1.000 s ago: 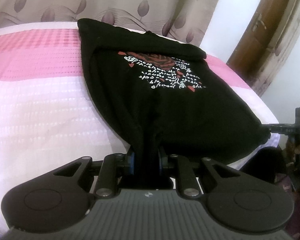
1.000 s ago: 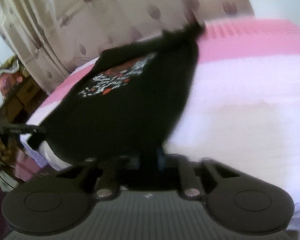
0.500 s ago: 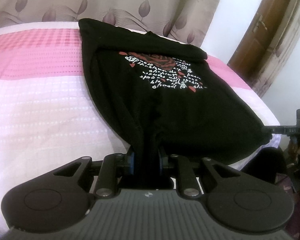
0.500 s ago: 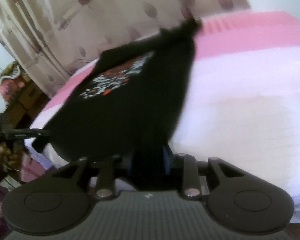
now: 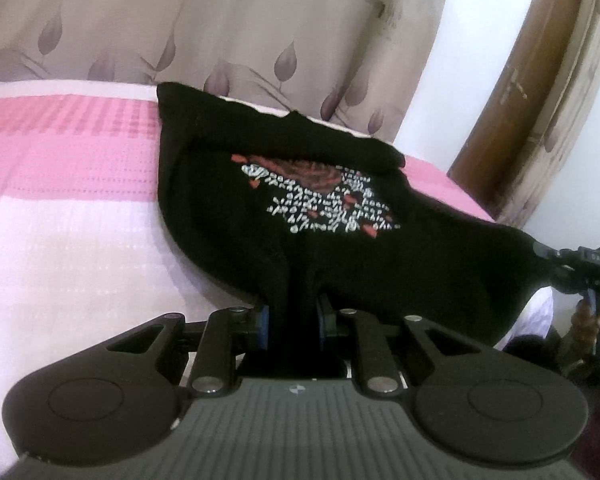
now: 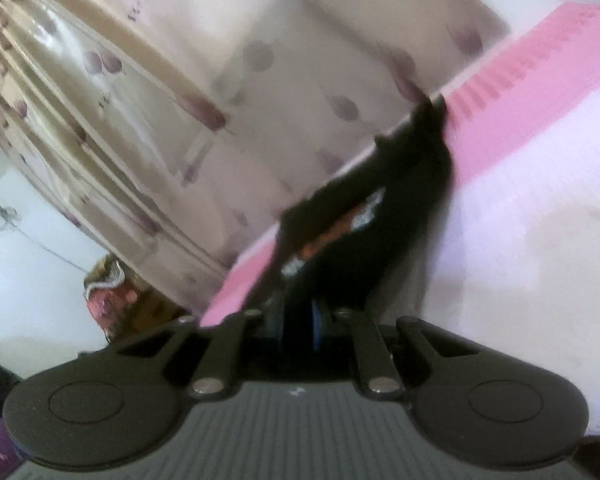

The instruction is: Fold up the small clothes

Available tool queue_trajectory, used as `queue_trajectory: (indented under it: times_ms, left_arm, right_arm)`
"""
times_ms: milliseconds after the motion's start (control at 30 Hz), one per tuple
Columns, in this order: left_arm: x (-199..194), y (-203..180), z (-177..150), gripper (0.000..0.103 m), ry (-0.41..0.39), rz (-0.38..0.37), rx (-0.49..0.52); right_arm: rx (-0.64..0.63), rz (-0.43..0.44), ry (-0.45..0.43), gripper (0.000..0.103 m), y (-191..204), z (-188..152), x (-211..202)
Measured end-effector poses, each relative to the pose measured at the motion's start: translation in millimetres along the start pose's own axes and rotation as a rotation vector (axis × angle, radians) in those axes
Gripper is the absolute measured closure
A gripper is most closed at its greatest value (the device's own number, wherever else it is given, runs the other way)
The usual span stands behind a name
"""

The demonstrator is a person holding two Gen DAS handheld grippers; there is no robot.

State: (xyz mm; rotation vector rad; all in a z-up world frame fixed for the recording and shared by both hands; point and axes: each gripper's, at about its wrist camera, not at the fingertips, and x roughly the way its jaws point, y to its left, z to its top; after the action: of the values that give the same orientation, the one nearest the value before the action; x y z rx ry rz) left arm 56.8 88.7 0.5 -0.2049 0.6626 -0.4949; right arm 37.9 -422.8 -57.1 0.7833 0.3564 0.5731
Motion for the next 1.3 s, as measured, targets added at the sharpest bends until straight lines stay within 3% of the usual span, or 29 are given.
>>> queue_trajectory:
  times_ms: [333,600,1300]
  left_arm:
    - [-4.8,-1.4,31.4,0.082,-0.113,-0.017,-0.064]
    - [4.5,3.6,60.7,0.082,-0.205,0.007,-0.131]
    - [71.3,29.9,131.8,0.082,-0.274,0.102,-0.143]
  right_arm:
    - [0.040,0.081,-0.148,0.090,5.2,27.9,11.2]
    - [0.073,0.071,-0.241,0.090,-6.4,58.7,33.6]
    - [0.134,-0.063,-0.271,0.090,-53.9,143.3,122.2]
